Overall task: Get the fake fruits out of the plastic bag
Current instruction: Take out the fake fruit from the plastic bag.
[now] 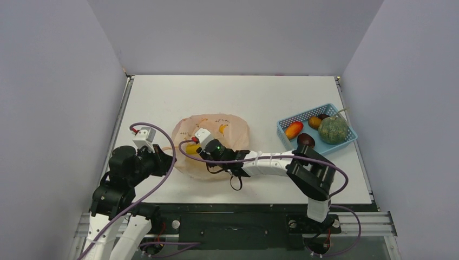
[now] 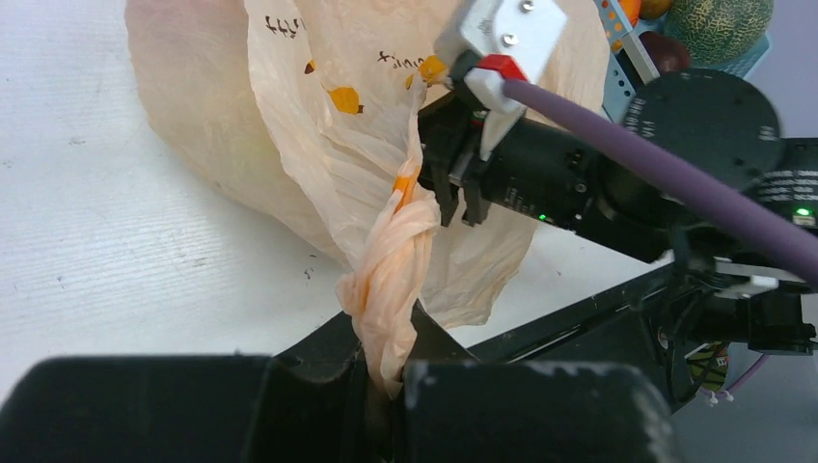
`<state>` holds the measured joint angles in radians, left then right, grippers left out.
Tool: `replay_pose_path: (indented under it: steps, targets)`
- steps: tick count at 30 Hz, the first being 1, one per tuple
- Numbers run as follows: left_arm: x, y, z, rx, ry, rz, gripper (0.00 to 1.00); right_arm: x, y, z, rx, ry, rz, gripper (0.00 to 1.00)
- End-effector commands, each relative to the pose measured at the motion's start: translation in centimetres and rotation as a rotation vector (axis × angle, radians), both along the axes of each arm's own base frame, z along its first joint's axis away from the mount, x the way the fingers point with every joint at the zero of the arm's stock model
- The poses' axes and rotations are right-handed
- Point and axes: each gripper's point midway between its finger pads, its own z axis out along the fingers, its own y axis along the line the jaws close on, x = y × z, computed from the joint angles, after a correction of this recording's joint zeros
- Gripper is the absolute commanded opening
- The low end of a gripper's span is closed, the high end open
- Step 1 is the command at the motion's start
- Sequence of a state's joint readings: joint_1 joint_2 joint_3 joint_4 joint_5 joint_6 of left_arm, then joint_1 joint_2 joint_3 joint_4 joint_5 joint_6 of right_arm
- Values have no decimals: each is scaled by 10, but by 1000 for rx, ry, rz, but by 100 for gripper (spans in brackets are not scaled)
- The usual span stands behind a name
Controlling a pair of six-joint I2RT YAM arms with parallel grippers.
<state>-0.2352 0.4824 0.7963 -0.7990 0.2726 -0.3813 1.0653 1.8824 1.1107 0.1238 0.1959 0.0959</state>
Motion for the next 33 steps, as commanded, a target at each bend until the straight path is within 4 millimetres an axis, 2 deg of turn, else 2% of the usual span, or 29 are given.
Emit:
replay_pose_path:
  steps: [1,7,9,10,15,18,22,25,29,33]
  targets:
    - [5,-3,17,-21,-73,-6,0,-8,-6,47,84,-55,-24,0]
    - [5,-3,15,-19,-66,-3,0,-28,-16,62,159,-5,10,0]
    - [6,-2,14,-17,-60,-1,0,-36,-19,78,220,-6,27,0]
    - [6,-3,14,-16,-58,-3,0,-40,-22,74,226,4,34,0]
    - [7,-2,13,-15,-55,2,0,-53,-27,102,346,10,64,0]
    - [7,-2,13,-14,-52,5,0,-54,-31,116,394,7,54,0]
    - [8,-3,11,-12,-45,-1,0,-44,-42,132,498,11,-5,0]
    - [8,-3,12,-12,-48,-2,0,-41,-48,133,564,43,-22,0]
    - [7,-2,14,-15,-59,1,0,-45,-46,129,570,64,5,0]
    - [7,-3,14,-17,-58,-3,0,-32,-62,127,542,40,-65,0]
